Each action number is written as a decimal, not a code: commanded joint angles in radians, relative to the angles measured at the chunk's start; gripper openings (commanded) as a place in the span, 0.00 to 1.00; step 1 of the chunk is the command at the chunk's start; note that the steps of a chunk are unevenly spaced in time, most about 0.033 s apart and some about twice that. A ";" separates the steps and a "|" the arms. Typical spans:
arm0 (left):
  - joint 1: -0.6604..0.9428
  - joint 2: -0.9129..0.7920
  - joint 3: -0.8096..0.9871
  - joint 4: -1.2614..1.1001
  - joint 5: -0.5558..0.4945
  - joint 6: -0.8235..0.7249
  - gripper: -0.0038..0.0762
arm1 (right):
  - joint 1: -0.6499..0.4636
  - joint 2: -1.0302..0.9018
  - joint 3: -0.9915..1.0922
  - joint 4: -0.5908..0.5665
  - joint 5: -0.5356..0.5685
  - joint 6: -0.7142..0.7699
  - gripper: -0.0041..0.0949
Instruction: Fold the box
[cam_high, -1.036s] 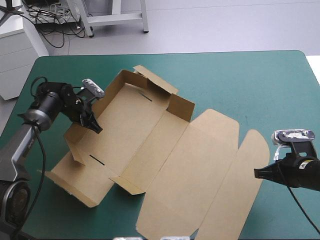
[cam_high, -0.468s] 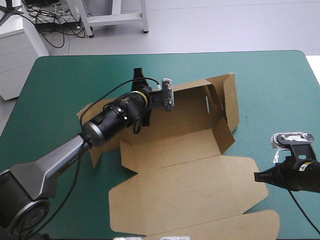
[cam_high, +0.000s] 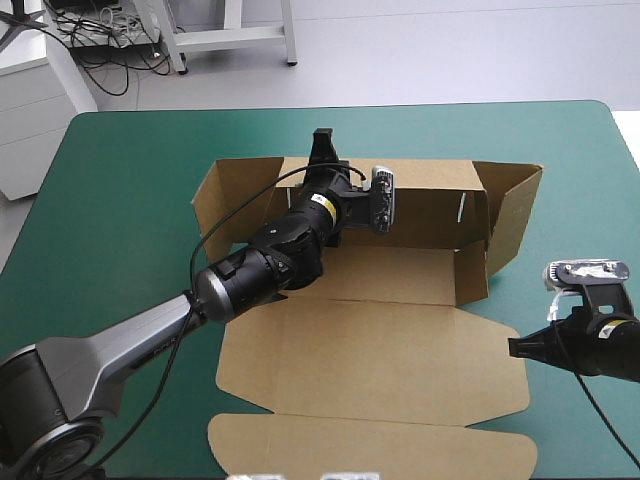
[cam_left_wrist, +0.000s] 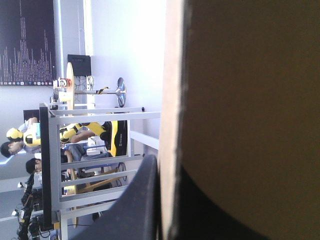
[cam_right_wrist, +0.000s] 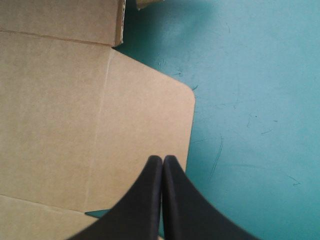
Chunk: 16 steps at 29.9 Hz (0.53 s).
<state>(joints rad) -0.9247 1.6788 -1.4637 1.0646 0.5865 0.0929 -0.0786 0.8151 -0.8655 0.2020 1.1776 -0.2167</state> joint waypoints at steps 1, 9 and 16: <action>-0.007 -0.034 -0.035 0.069 -0.028 -0.066 0.04 | -0.004 -0.003 -0.023 0.009 -0.044 -0.009 0.02; -0.028 0.012 0.002 0.241 -0.008 -0.220 0.04 | -0.004 -0.003 -0.023 0.009 -0.069 -0.009 0.02; -0.052 0.039 0.082 0.479 0.002 -0.396 0.04 | -0.004 -0.003 -0.025 0.072 -0.137 -0.009 0.02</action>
<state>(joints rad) -0.9643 1.7587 -1.3746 1.4353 0.5789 -0.2321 -0.0786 0.8151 -0.8655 0.2253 1.1067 -0.2167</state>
